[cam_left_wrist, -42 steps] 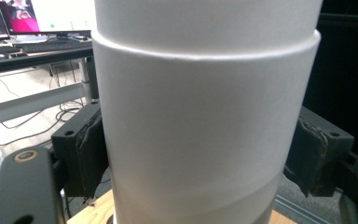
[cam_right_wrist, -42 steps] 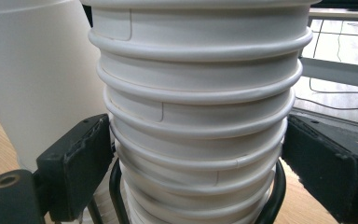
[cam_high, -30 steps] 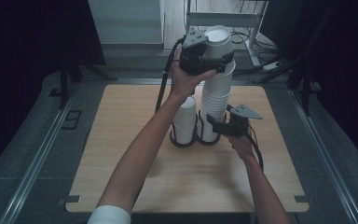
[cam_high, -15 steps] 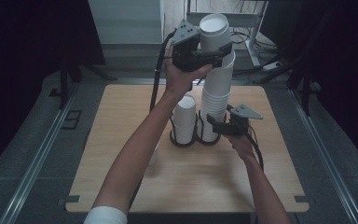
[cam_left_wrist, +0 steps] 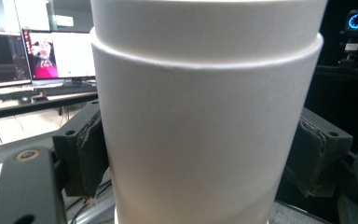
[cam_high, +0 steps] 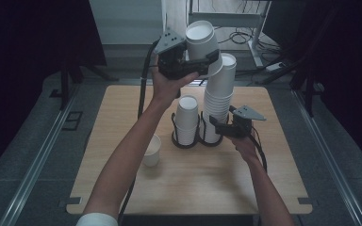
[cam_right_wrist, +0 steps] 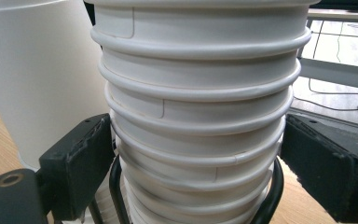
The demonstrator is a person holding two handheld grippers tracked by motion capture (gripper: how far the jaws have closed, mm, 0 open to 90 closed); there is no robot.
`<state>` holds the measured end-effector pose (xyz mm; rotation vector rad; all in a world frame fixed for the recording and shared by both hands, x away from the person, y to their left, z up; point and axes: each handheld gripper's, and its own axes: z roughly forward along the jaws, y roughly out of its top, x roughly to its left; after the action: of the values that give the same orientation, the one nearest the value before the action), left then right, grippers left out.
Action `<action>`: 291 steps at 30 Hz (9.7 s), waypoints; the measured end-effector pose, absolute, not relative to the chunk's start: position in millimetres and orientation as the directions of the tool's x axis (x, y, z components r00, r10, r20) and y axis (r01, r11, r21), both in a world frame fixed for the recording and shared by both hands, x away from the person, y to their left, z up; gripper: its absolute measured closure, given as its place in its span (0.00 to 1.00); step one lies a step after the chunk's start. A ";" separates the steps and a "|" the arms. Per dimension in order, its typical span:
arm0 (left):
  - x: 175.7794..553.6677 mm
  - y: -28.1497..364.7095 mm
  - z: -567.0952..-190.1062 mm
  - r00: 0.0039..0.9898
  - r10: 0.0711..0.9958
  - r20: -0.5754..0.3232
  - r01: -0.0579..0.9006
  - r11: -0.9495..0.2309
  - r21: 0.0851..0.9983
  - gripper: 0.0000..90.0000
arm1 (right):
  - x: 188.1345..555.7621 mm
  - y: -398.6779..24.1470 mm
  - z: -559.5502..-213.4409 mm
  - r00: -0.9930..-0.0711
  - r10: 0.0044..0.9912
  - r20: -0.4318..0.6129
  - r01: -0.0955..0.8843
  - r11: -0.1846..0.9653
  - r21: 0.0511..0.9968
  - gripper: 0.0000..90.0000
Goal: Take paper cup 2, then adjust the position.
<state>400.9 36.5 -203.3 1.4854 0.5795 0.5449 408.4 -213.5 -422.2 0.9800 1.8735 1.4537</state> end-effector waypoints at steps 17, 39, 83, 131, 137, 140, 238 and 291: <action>388.8 64.2 -252.0 0.751 0.657 -0.061 0.075 0.006 0.997 0.21 | 404.6 -213.9 -420.7 -0.567 0.823 -0.015 0.200 0.156 0.967 0.12; 356.0 87.0 -295.8 0.755 0.651 -0.082 0.131 -0.027 0.991 0.21 | 367.5 -227.0 -418.3 -0.583 0.812 -0.012 0.174 0.139 0.975 0.13; 285.5 125.8 -379.2 0.754 0.644 -0.131 0.227 -0.069 0.971 0.21 | 310.9 -215.8 -444.9 -0.695 0.719 -0.012 0.138 0.149 0.979 0.18; 261.4 80.5 -423.0 0.765 0.643 0.017 0.222 -0.289 0.931 0.20 | 274.7 -214.1 -415.1 -0.774 0.633 0.024 0.096 0.080 0.992 0.19; 261.7 71.4 -426.9 0.772 0.635 0.032 0.222 -0.315 0.923 0.20 | 268.1 -209.5 -406.9 -0.797 0.604 0.027 0.088 0.072 0.993 0.18; 261.8 65.6 -428.8 0.775 0.631 0.033 0.222 -0.321 0.921 0.20 | 264.5 -209.1 -403.2 -0.809 0.586 0.034 0.087 0.062 0.994 0.18; 259.4 34.9 -450.8 0.822 0.502 0.268 0.155 -0.650 0.743 0.15 | 272.5 -202.0 -379.5 -0.844 0.536 0.000 0.186 0.292 0.938 0.16; 262.0 40.3 -452.0 0.838 0.509 0.196 0.160 -0.572 0.804 0.01 | 295.5 -207.5 -422.7 -0.884 0.377 0.277 0.370 0.200 0.907 0.27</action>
<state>262.0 40.3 -452.0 2.1606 0.4861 0.5211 295.5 -207.5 -422.7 0.7555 2.4291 1.8329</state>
